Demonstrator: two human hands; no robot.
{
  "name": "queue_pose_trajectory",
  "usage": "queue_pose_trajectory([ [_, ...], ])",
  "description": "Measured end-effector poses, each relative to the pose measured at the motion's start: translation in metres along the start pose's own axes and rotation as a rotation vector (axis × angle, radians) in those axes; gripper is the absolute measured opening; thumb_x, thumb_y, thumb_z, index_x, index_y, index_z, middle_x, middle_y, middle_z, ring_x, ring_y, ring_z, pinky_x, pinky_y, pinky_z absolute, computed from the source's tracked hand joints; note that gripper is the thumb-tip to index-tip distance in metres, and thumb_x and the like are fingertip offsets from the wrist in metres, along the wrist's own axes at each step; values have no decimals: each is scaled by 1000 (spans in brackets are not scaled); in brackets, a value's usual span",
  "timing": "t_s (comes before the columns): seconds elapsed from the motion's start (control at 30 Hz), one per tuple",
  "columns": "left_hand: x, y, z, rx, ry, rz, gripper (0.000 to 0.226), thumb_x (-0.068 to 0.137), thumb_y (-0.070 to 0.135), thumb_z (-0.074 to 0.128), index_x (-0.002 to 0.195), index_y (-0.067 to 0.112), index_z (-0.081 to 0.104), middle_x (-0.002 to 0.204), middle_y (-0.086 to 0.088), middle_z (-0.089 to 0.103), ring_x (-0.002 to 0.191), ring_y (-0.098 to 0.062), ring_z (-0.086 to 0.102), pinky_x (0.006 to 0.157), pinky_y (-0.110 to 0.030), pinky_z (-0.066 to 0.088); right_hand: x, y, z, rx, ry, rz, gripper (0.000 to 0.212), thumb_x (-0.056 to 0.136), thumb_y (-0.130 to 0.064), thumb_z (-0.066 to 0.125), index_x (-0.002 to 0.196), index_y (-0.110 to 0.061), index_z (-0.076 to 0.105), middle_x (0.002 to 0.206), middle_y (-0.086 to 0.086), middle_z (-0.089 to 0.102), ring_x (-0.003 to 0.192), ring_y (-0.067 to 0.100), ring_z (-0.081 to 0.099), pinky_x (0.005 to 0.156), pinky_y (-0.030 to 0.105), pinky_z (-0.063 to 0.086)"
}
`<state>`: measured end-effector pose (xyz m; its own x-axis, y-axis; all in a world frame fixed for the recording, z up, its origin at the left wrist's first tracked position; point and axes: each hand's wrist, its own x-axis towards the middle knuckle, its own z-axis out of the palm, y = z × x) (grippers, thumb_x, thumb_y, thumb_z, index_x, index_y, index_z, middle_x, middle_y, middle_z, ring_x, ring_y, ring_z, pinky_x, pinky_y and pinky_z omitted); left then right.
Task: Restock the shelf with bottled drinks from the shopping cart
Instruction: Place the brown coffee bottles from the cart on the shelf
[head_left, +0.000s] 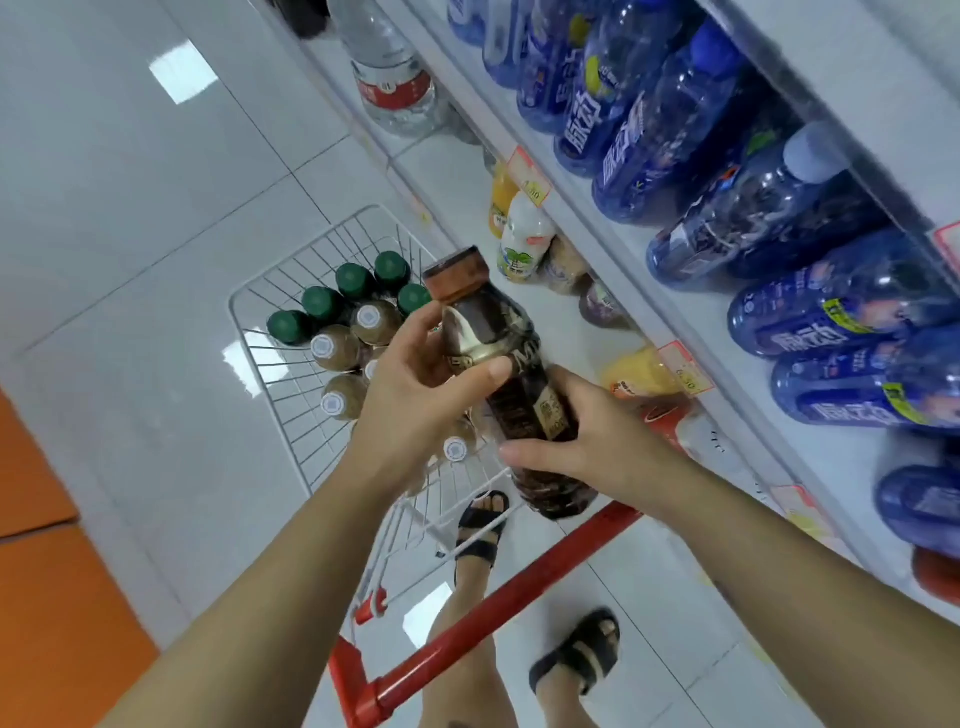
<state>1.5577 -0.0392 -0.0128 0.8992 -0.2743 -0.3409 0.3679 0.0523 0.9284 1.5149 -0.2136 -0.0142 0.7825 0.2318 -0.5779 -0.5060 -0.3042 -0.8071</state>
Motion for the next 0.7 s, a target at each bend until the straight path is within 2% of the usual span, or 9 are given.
queue_pose_trajectory([
  [0.13,13,1,19,-26,-116,-12,41,78,32,72,116,40,60,112,8,68,105,-11,64,81,-20,52,-13,-4,-13,-23,202,16,45,60,-48,76,101,-42,55,91,-20,68,83,-6,63,67,14,47],
  [0.2,21,-16,18,51,-55,-84,42,78,49,68,118,45,56,115,17,66,106,-3,62,82,-19,52,-16,4,-20,-48,341,69,45,62,-39,79,102,-36,56,87,-15,68,80,-4,63,64,14,45],
  [0.3,38,-59,7,215,121,-344,57,83,49,63,133,27,47,124,9,59,107,-6,59,91,-27,48,-19,21,-28,-72,488,141,43,65,-30,80,100,-30,56,85,-15,65,75,-4,61,56,11,41],
  [0.33,42,-74,6,255,148,-439,57,87,41,62,136,19,43,121,4,60,100,-6,61,86,-22,49,-20,27,-30,-60,512,156,43,65,-30,80,101,-29,56,84,-14,65,73,-5,61,54,9,42],
  [0.4,52,-103,9,340,160,-563,53,90,32,62,134,14,41,93,6,61,68,-3,62,55,-8,47,-22,37,-31,-34,544,173,43,65,-32,79,102,-28,57,84,-15,65,71,-11,59,51,3,41],
  [0.43,57,-115,14,373,178,-588,52,89,31,62,134,12,41,82,9,55,59,-4,56,44,-9,43,-23,41,-32,-24,554,180,44,65,-35,78,102,-28,57,84,-14,65,70,-11,59,52,3,42],
  [0.53,72,-142,30,332,284,-607,49,85,30,67,124,7,49,86,0,59,64,-11,51,47,-22,41,-22,46,-32,-6,565,201,42,63,-41,76,100,-30,59,83,-12,67,69,-5,62,56,14,45],
  [0.6,77,-152,39,263,374,-638,52,80,32,72,120,6,51,101,-10,63,71,-17,55,49,-25,40,-21,48,-32,5,565,188,41,63,-41,76,99,-30,59,81,-12,67,68,-6,62,53,11,45],
  [0.7,76,-161,45,218,473,-639,52,76,34,76,113,9,49,102,-7,62,76,-16,58,50,-22,39,-22,49,-31,-6,554,178,43,63,-40,76,101,-29,58,81,-13,65,70,-9,60,50,5,42],
])
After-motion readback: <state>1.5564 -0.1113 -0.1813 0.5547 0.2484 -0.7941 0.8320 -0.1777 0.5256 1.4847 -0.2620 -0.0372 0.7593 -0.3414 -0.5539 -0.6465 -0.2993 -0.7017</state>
